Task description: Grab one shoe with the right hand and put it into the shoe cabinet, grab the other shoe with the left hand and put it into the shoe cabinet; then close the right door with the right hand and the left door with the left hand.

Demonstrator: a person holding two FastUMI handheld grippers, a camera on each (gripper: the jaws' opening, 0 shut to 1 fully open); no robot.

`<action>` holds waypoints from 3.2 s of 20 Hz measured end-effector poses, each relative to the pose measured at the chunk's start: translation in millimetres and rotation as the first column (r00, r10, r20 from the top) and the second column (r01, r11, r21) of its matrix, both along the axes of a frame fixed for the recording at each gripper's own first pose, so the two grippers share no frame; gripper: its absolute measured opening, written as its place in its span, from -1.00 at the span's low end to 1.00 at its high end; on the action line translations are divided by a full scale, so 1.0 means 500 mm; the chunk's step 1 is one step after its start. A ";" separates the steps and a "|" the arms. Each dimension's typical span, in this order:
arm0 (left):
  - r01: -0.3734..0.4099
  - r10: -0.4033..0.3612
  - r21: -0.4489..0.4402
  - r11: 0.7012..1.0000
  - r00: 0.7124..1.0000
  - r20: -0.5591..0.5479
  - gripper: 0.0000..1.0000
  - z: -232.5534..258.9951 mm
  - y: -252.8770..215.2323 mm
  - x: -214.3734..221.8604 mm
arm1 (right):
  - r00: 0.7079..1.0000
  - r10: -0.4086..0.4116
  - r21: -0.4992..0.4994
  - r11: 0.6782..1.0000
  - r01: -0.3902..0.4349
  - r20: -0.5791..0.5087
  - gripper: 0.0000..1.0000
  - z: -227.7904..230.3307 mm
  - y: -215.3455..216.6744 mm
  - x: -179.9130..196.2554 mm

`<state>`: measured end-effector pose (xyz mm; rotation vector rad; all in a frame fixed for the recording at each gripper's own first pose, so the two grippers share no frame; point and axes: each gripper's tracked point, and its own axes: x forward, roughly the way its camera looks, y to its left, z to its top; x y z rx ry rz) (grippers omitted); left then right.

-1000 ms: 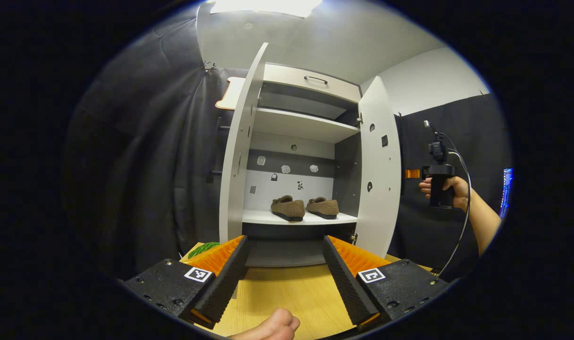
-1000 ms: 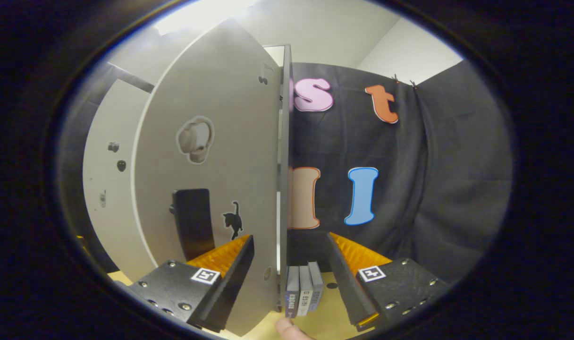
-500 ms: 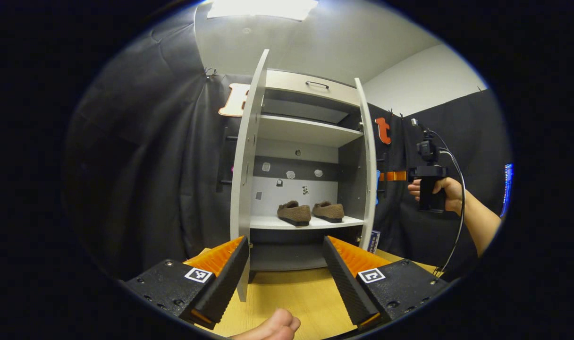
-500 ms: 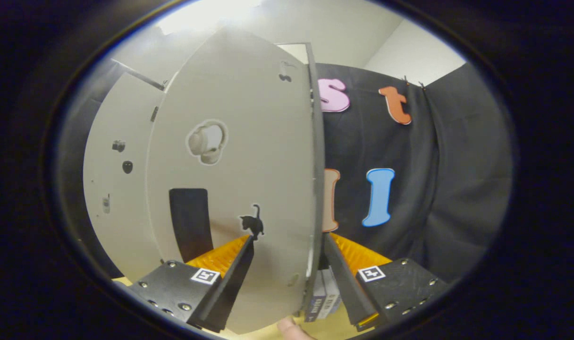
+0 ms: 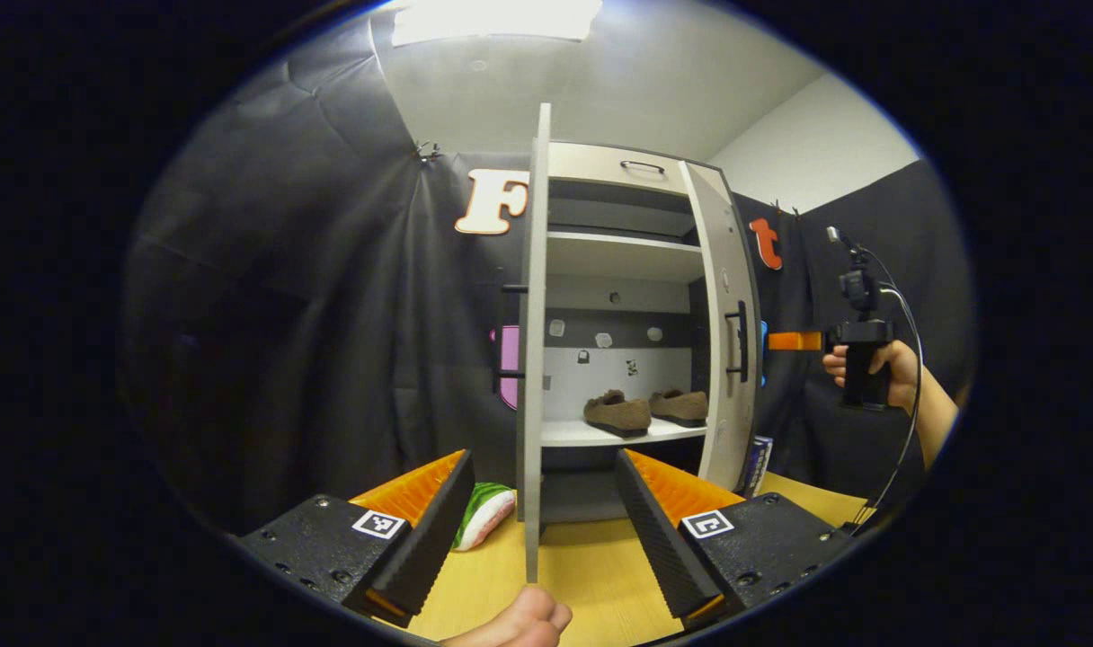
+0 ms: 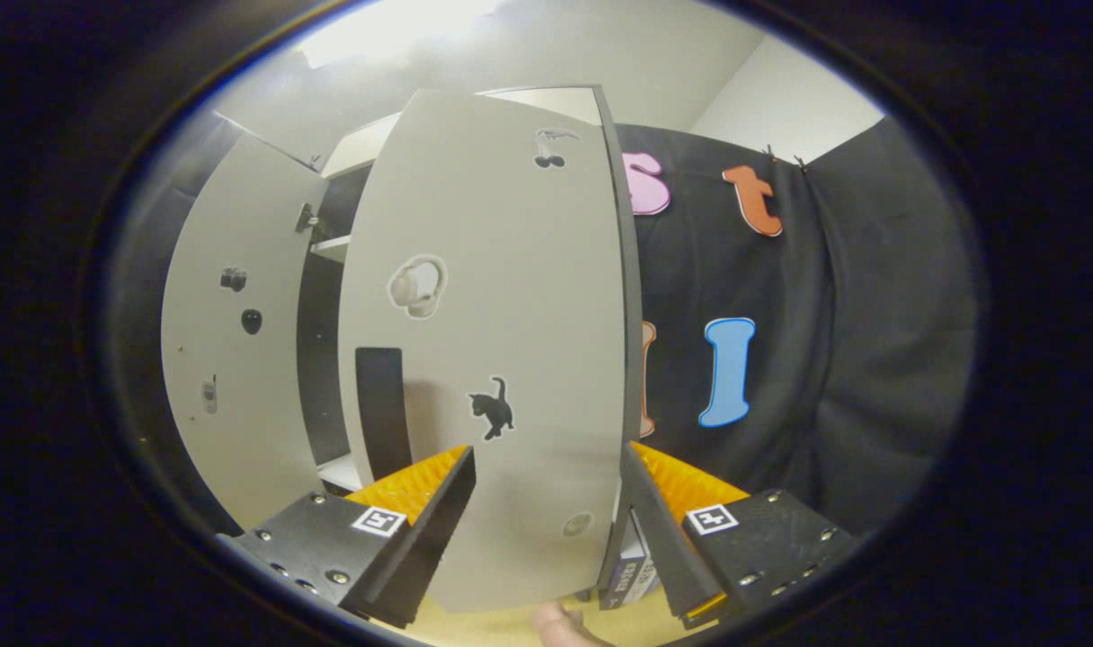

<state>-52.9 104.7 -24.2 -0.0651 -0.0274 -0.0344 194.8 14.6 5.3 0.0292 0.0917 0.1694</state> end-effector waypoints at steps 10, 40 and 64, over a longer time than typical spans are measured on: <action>-0.126 0.126 -0.023 0.992 0.992 0.001 0.92 0.059 0.213 0.078 | 0.998 0.027 0.005 1.000 -0.027 0.063 0.95 0.019 0.004 -0.090; 0.025 -0.023 0.016 1.000 0.993 -0.117 0.84 0.100 0.113 0.345 | 0.988 -0.019 0.091 0.996 0.006 0.153 0.96 -0.050 0.088 -0.430; 0.110 -0.099 0.102 0.989 0.989 -0.108 0.94 0.084 -0.135 0.351 | 0.985 -0.104 0.095 0.991 0.092 0.137 0.96 -0.063 0.006 -0.438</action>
